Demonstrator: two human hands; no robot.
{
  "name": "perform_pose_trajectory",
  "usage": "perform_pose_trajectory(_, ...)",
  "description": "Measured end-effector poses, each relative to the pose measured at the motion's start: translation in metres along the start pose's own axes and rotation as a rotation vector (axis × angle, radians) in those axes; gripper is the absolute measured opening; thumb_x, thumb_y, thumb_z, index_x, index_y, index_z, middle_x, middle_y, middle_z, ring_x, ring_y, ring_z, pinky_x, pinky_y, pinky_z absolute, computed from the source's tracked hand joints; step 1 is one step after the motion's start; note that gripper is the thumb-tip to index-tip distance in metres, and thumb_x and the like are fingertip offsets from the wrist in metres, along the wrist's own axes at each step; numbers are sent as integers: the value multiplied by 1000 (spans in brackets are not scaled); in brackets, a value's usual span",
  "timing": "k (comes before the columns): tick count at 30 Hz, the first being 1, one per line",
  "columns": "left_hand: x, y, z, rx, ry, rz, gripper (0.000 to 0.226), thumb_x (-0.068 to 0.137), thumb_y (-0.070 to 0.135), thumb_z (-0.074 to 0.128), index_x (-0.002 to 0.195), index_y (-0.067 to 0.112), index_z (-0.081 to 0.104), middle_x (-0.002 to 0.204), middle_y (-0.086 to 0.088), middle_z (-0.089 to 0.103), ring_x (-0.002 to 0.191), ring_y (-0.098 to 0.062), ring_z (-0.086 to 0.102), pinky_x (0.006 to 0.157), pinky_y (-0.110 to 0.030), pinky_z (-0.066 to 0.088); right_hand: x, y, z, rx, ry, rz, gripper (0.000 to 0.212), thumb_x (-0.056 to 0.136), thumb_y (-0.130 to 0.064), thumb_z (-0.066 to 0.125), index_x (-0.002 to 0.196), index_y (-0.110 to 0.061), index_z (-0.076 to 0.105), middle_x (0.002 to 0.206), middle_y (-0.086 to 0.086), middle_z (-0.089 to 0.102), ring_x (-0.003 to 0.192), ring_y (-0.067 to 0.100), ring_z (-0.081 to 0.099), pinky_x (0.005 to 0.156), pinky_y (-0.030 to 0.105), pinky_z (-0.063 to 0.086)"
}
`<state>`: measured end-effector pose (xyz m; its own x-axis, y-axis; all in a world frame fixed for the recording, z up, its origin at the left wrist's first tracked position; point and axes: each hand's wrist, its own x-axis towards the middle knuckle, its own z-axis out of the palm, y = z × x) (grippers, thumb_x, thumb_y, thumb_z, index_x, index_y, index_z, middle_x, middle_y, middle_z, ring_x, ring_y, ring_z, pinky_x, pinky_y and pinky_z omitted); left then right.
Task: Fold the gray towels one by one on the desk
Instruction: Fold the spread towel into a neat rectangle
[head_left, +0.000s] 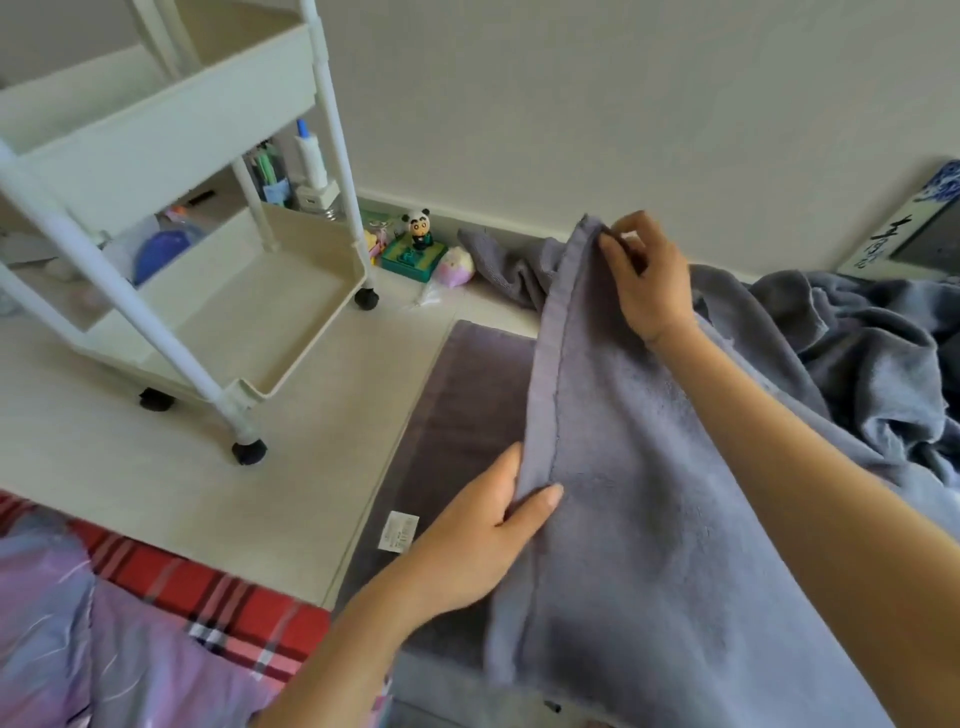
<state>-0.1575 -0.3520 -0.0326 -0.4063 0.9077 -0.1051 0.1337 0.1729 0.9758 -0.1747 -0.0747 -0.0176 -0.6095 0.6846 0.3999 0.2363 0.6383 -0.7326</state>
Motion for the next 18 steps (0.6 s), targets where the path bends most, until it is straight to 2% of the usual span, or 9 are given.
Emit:
perform_pose_trajectory(2,-2,-13,-35,50,40,-43,27,96,28,51,122,36,49,120,22,60,114,11,52,97,-12,39,12,-3,32,0,-58,8,17,94,-31,54,94,-14,54,78,1,63,71,18,53,65,28,40)
perform_pose_trajectory(6,-4,-83,-98,317,-5,-378,27,91,41,56,108,21,61,105,6,69,100,-7,63,94,-37,49,6,32,112,-91,-332,168,19,93,-28,56,103,-12,58,86,3,60,81,21,55,71,29,42)
perform_pose_trajectory(8,-6,-111,-107,436,-21,-507,42,83,56,56,97,17,63,96,-2,70,92,-16,66,88,-43,50,-8,51,142,-191,-494,283,25,92,-30,57,109,-11,57,89,3,56,82,23,53,72,30,44)
perform_pose_trajectory(9,-7,-125,-107,455,9,-529,52,78,63,53,95,16,64,93,-5,70,89,-20,66,85,-45,51,-13,56,153,-232,-508,295,25,92,-31,57,108,-11,57,88,3,55,81,22,52,72,29,42)
perform_pose_trajectory(11,-8,-136,-101,450,93,-522,50,80,62,51,93,15,64,87,-5,69,82,-19,66,79,-40,52,-18,60,160,-294,-459,241,23,92,-32,57,103,-12,58,86,3,56,82,23,52,69,28,39)
perform_pose_trajectory(14,-12,-134,-93,485,169,-431,25,95,42,47,97,19,58,76,11,56,69,-4,54,63,-17,42,-16,60,159,-302,-460,159,17,93,-25,55,101,-9,56,90,10,62,88,30,56,68,31,39)
perform_pose_trajectory(16,-14,-126,-89,474,228,-379,25,98,38,43,113,22,54,90,18,54,81,-2,54,68,-9,37,-14,51,156,-226,-395,90,14,94,-19,53,101,-6,56,91,11,63,85,32,57,69,36,43)
perform_pose_trajectory(17,-15,-122,-88,435,253,-362,21,98,37,42,115,28,51,96,21,54,89,-2,55,71,-7,37,-12,45,154,-175,-311,47,13,94,-17,52,100,-5,56,92,12,63,82,31,56,70,38,45)
perform_pose_trajectory(18,-14,-117,-87,396,279,-325,7,98,37,42,103,34,47,91,24,53,85,-1,55,68,-9,37,-8,36,152,-128,-209,3,12,94,-16,52,99,-5,56,91,11,63,79,29,55,69,38,44)
